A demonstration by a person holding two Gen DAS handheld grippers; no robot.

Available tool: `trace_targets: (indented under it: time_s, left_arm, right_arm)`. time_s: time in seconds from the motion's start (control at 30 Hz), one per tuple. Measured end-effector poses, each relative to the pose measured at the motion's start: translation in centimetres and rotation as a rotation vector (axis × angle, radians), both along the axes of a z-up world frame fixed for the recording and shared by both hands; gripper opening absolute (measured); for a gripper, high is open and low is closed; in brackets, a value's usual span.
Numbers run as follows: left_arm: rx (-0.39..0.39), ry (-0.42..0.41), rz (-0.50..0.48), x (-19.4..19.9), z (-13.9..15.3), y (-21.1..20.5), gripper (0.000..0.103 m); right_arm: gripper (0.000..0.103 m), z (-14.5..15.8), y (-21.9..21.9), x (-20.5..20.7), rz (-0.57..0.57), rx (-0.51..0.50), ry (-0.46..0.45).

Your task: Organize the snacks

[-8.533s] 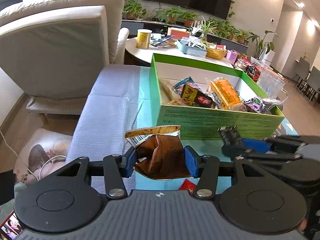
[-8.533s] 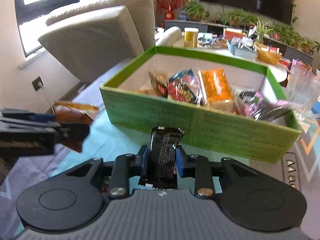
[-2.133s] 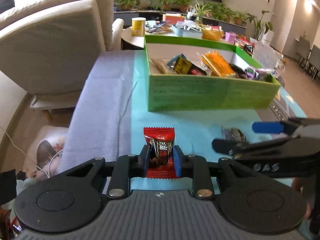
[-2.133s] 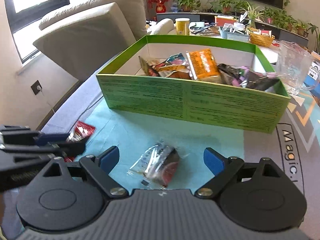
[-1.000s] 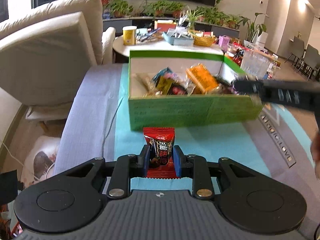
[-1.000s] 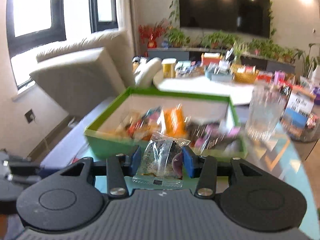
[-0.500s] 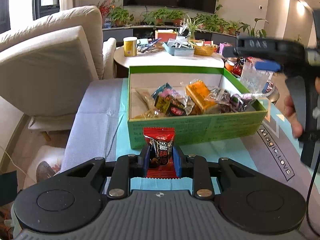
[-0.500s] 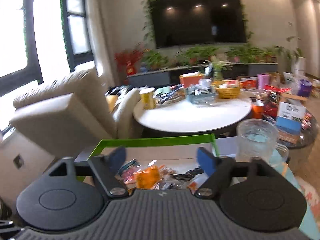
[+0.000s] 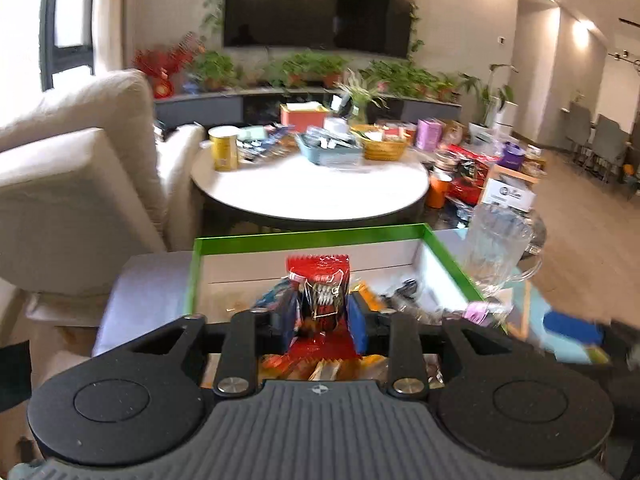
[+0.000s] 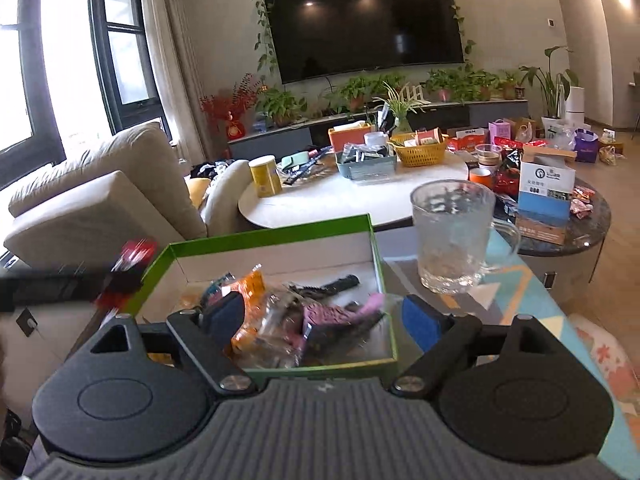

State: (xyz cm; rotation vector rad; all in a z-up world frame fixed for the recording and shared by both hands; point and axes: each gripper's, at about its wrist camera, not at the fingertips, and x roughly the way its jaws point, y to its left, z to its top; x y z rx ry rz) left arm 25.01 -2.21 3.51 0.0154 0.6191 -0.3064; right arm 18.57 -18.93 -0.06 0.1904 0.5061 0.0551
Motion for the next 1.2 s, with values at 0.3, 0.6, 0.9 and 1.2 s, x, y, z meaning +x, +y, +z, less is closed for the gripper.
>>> trace_targets:
  time_s: [0.3, 0.6, 0.9, 1.2]
  left_arm:
    - [-0.025, 0.026, 0.048, -0.8, -1.2, 1.9, 0.053]
    - [0.048, -0.014, 0.087, -4.9, -1.8, 2.7, 0.053]
    - [0.034, 0.0, 0.128, -6.9, -1.7, 3.6, 0.054]
    - [0.033, 0.009, 0.142, -8.5, -1.6, 3.9, 0.054]
  right_arm:
    - [0.069, -0.3, -0.9, -0.9, 0.008, -0.007, -0.007]
    - [0.069, -0.5, 0.9, -1.6, 0.081, -0.029, 0.012]
    - [0.069, -0.4, 1.8, -2.7, 0.103, -0.025, 0.029]
    - [0.069, 0.2, 2.6, -3.9, 0.124, -0.049, 0.015]
